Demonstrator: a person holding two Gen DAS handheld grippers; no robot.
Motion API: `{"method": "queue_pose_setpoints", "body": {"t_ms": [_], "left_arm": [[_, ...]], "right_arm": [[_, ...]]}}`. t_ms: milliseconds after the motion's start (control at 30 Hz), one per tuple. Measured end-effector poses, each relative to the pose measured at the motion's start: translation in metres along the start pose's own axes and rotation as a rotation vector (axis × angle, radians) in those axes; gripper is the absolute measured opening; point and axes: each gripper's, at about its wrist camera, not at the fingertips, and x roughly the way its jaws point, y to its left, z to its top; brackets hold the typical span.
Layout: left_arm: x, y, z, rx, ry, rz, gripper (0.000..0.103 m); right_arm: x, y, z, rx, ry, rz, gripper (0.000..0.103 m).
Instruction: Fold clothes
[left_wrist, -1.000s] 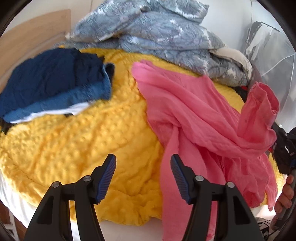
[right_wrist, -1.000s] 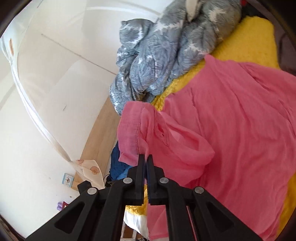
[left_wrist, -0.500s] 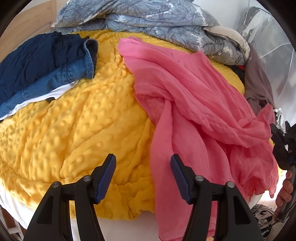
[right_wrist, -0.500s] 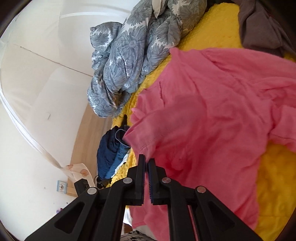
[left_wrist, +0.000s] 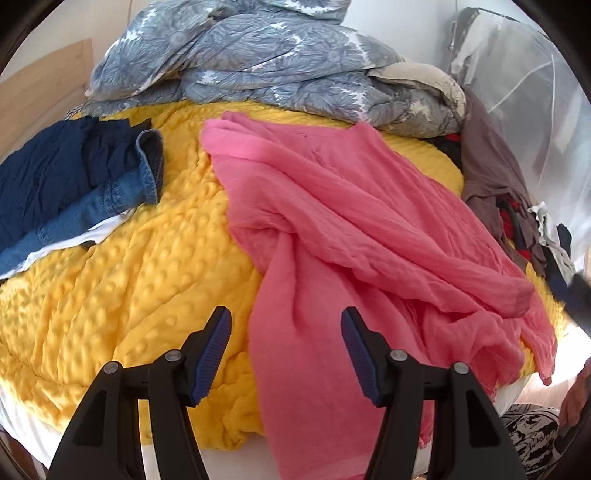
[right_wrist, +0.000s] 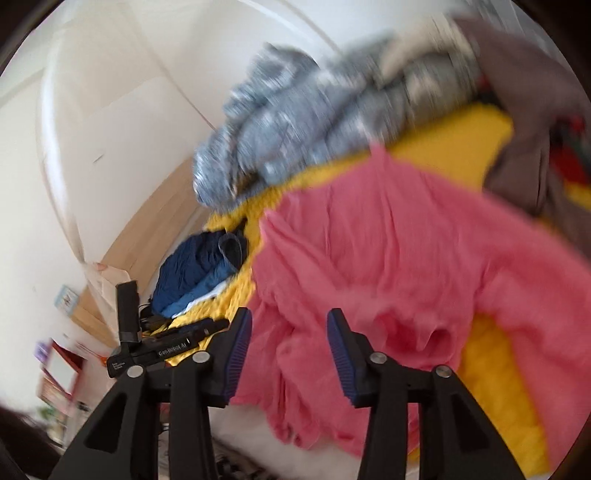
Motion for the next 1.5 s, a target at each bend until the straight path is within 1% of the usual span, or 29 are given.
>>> {"method": "queue_pose_setpoints", "body": {"t_ms": [33, 67, 300, 367, 467, 500, 533, 600, 633, 667, 700, 733, 767, 867, 933, 967, 1000, 1133, 1367, 1467, 1500], "left_arm": [[0.001, -0.002, 0.000, 0.002, 0.002, -0.003, 0.065], [0.002, -0.004, 0.001, 0.004, 0.004, -0.007, 0.065], [0.006, -0.016, -0.003, 0.042, 0.018, -0.009, 0.065], [0.007, -0.018, -0.004, 0.052, 0.025, -0.010, 0.065], [0.008, -0.020, -0.005, 0.056, 0.034, -0.013, 0.065], [0.008, -0.020, -0.005, 0.052, 0.033, -0.018, 0.065], [0.007, -0.020, -0.005, 0.048, 0.032, -0.024, 0.065], [0.006, -0.022, -0.004, 0.037, 0.025, -0.037, 0.067], [0.005, -0.023, -0.003, 0.034, 0.021, -0.042, 0.067], [0.005, -0.025, -0.003, 0.032, 0.017, -0.045, 0.068], [0.004, -0.026, -0.002, 0.032, 0.013, -0.048, 0.068], [0.004, -0.028, -0.002, 0.033, 0.007, -0.049, 0.068], [0.003, -0.030, -0.001, 0.033, 0.003, -0.049, 0.069], [0.004, -0.035, 0.000, 0.046, -0.002, -0.049, 0.069], [0.005, -0.039, 0.000, 0.056, 0.001, -0.050, 0.069], [0.006, -0.041, 0.000, 0.062, 0.005, -0.050, 0.069], [0.007, -0.043, -0.001, 0.067, 0.008, -0.051, 0.070], [0.011, -0.050, -0.003, 0.084, 0.020, -0.044, 0.070], [0.019, -0.063, -0.008, 0.102, 0.044, -0.039, 0.070], [0.023, -0.069, -0.011, 0.128, 0.058, -0.030, 0.070], [0.024, -0.071, -0.012, 0.135, 0.061, -0.028, 0.070]], "right_arm": [[0.003, 0.002, 0.000, -0.018, 0.000, -0.022, 0.054], [0.011, 0.003, 0.000, -0.029, 0.018, -0.052, 0.063], [0.063, 0.005, -0.002, -0.106, 0.146, -0.256, 0.063], [0.075, -0.001, -0.010, -0.115, 0.213, -0.286, 0.063], [0.084, -0.005, -0.025, -0.144, 0.311, -0.302, 0.063], [0.079, -0.004, -0.026, -0.152, 0.301, -0.295, 0.063], [0.069, -0.002, -0.024, -0.159, 0.269, -0.281, 0.063], [0.035, -0.004, -0.015, -0.146, 0.144, -0.258, 0.063], [0.016, -0.009, -0.010, -0.116, 0.074, -0.242, 0.064], [-0.005, -0.016, -0.004, -0.075, 0.004, -0.223, 0.074], [-0.027, -0.027, 0.001, -0.017, -0.073, -0.196, 0.078], [-0.049, -0.040, 0.002, 0.050, -0.142, -0.174, 0.085], [-0.069, -0.054, 0.001, 0.118, -0.206, -0.157, 0.087], [-0.123, -0.090, -0.010, 0.273, -0.313, -0.131, 0.087], [-0.156, -0.107, -0.019, 0.305, -0.354, -0.195, 0.087], [-0.170, -0.115, -0.024, 0.310, -0.365, -0.238, 0.087], [-0.180, -0.123, -0.029, 0.324, -0.356, -0.264, 0.087], [-0.209, -0.157, -0.054, 0.400, -0.292, -0.332, 0.087], [-0.224, -0.202, -0.096, 0.515, -0.221, -0.458, 0.087], [-0.218, -0.212, -0.107, 0.557, -0.155, -0.479, 0.087], [-0.214, -0.215, -0.111, 0.574, -0.131, -0.468, 0.087]]}}
